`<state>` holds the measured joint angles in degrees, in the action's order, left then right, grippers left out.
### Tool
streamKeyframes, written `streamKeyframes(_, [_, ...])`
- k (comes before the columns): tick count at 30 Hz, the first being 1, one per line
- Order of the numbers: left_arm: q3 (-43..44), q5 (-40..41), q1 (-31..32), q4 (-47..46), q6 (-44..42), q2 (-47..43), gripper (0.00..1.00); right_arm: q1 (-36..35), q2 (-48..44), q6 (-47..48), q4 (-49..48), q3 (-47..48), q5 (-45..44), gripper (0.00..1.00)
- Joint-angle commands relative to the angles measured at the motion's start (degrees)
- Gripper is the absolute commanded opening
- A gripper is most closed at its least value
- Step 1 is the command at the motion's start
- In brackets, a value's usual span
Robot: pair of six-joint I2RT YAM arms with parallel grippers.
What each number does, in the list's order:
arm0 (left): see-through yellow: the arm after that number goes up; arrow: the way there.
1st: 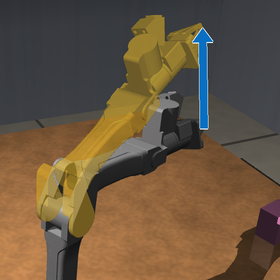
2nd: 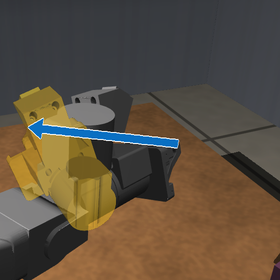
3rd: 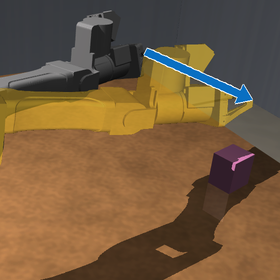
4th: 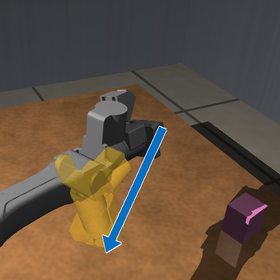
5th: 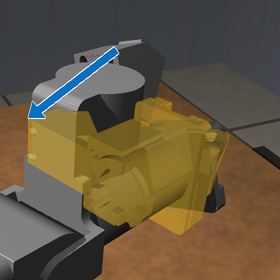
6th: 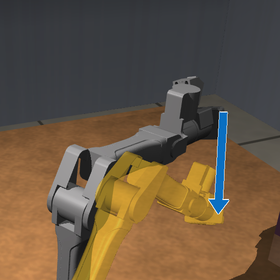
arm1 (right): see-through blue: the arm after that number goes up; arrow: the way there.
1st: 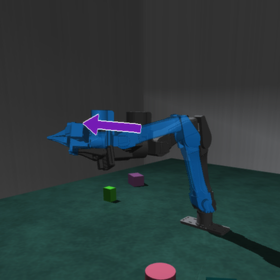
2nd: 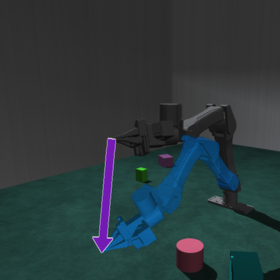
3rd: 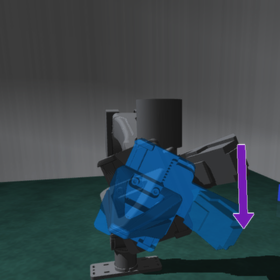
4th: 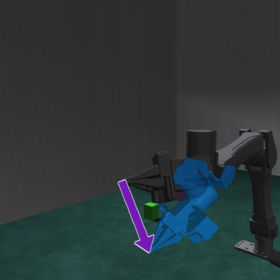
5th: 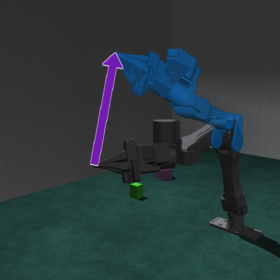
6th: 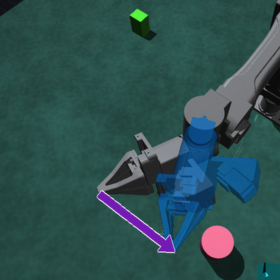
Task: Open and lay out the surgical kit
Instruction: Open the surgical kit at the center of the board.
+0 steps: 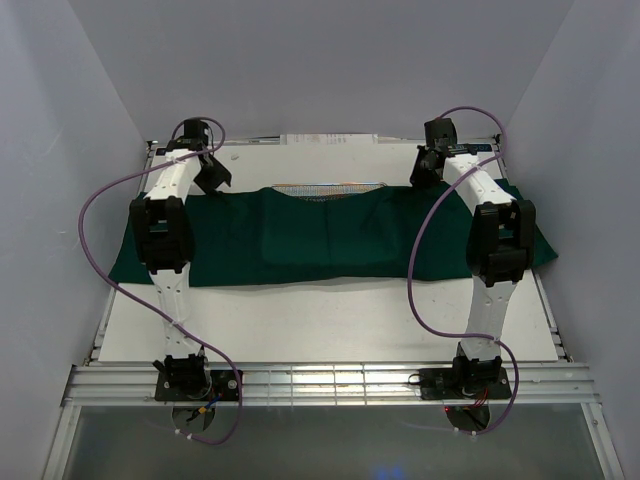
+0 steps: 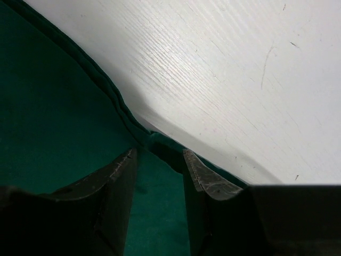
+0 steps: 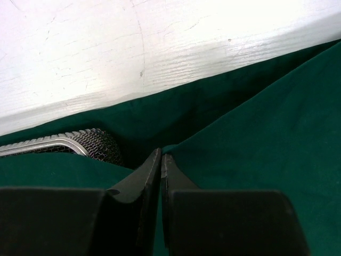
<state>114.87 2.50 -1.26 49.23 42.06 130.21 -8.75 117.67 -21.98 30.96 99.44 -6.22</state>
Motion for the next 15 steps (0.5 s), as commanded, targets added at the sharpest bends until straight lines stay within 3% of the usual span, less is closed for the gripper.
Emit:
streamKeyframes(1, [1.67, 2.33, 0.29, -0.01, 1.09, -3.65, 0.5, -0.12, -3.32, 0.8, -2.13, -0.91, 0.24, 0.08])
streamKeyframes(15, [2.12, 2.68, 3.63, 0.69, 1.44, -0.14, 0.49, -0.12, -3.41, 0.8, -2.84, -2.67, 1.21, 0.08])
